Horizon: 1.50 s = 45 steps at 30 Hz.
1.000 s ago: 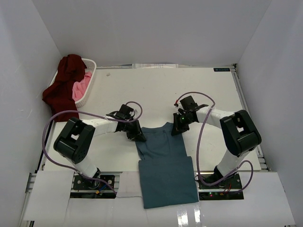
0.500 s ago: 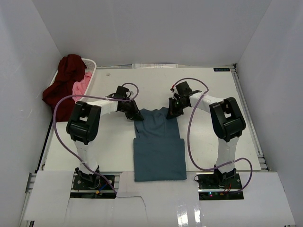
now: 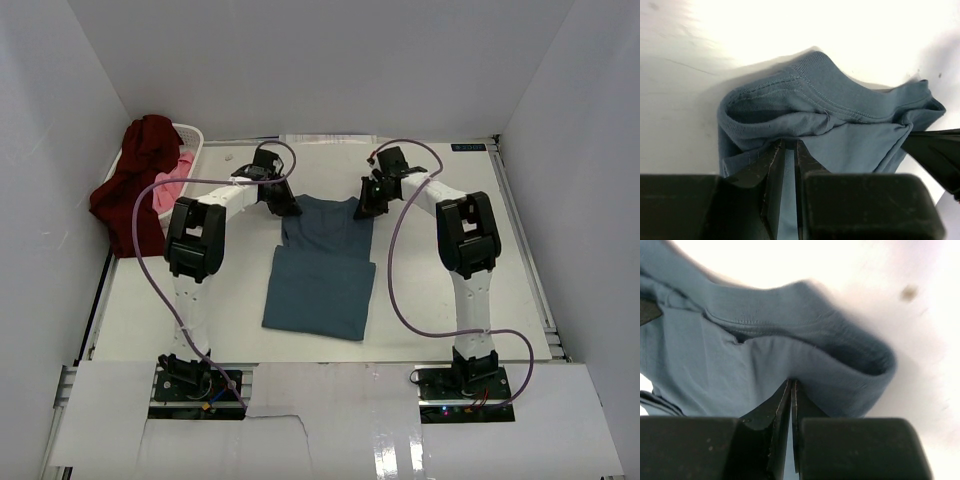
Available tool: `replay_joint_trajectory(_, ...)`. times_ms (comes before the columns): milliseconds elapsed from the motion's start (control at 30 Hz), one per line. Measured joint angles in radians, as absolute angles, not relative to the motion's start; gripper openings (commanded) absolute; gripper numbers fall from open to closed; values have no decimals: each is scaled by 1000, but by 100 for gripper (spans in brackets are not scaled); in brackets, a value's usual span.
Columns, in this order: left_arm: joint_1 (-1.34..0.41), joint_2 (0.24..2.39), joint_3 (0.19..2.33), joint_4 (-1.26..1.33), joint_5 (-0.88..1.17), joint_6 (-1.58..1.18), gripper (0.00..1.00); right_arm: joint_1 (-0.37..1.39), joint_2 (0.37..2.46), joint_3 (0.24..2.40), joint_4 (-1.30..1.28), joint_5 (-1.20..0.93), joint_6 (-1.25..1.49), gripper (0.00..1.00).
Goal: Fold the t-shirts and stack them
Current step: Grab one side of the 2/3 rectangular tshirt with both arms
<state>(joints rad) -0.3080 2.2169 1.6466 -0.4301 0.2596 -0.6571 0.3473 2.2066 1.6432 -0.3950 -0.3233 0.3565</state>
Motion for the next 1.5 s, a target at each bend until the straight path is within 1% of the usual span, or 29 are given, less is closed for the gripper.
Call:
replay_joint_trajectory(100, -291, 2221, 1667, -451, 242, -654, 27, 334, 2243, 1700, -405, -324, 354, 13)
replay_joint_trajectory(133, -287, 2221, 1673, -458, 235, -654, 29, 331, 2257, 1724, -415, -324, 352, 19)
replay_joint_trajectory(167, -282, 2221, 1680, -466, 229, -653, 36, 327, 2271, 1750, -419, -324, 350, 26)
replay_joint_trajectory(200, -279, 2221, 1687, -471, 224, -651, 39, 324, 2285, 1777, -424, -326, 347, 33)
replay_joint_trajectory(233, -276, 2221, 1697, -476, 221, -650, 45, 322, 2299, 1803, -429, -329, 341, 41)
replay_joint_trajectory(300, -272, 2221, 1717, -484, 216, -646, 64, 322, 2313, 1841, -436, -334, 334, 43)
replay_joint_trajectory(367, -268, 2221, 1744, -487, 214, -652, 68, 322, 2321, 1884, -452, -340, 329, 46)
replay_joint_trajectory(400, -266, 2220, 1755, -484, 212, -655, 72, 322, 2325, 1911, -455, -343, 328, 46)
replay_joint_trajectory(433, -263, 2217, 1761, -478, 212, -656, 74, 322, 2326, 1937, -455, -346, 327, 46)
replay_joint_trajectory(533, -259, 2196, 1765, -461, 212, -664, 75, 323, 2320, 1993, -446, -358, 321, 47)
replay_joint_trajectory(600, -257, 2168, 1765, -461, 212, -662, 75, 323, 2296, 1987, -443, -369, 315, 47)
replay_joint_trajectory(700, -257, 2091, 1744, -452, 217, -657, 75, 323, 2236, 1926, -437, -390, 310, 44)
replay_joint_trajectory(833, -257, 1930, 1656, -451, 239, -645, 75, 334, 2056, 1707, -442, -423, 301, 43)
replay_joint_trajectory(900, -257, 1840, 1580, -449, 259, -643, 75, 348, 1970, 1597, -439, -429, 302, 46)
replay_joint_trajectory(933, -256, 1787, 1522, -439, 267, -640, 75, 360, 1918, 1522, -421, -430, 303, 51)
replay_joint_trajectory(967, -257, 1734, 1460, -442, 273, -637, 76, 372, 1865, 1446, -416, -432, 303, 53)
replay_joint_trajectory(1033, -256, 1636, 1336, -448, 279, -627, 80, 395, 1769, 1315, -409, -431, 307, 55)
replay_joint_trajectory(1267, -259, 1343, 932, -509, 337, -625, 81, 482, 1423, 885, -399, -417, 357, 56)
replay_joint_trajectory(1400, -273, 1228, 769, -555, 377, -649, 81, 553, 1260, 706, -401, -395, 437, 57)
replay_joint_trajectory(1500, -289, 1160, 690, -583, 393, -675, 80, 624, 1193, 622, -395, -389, 507, 57)
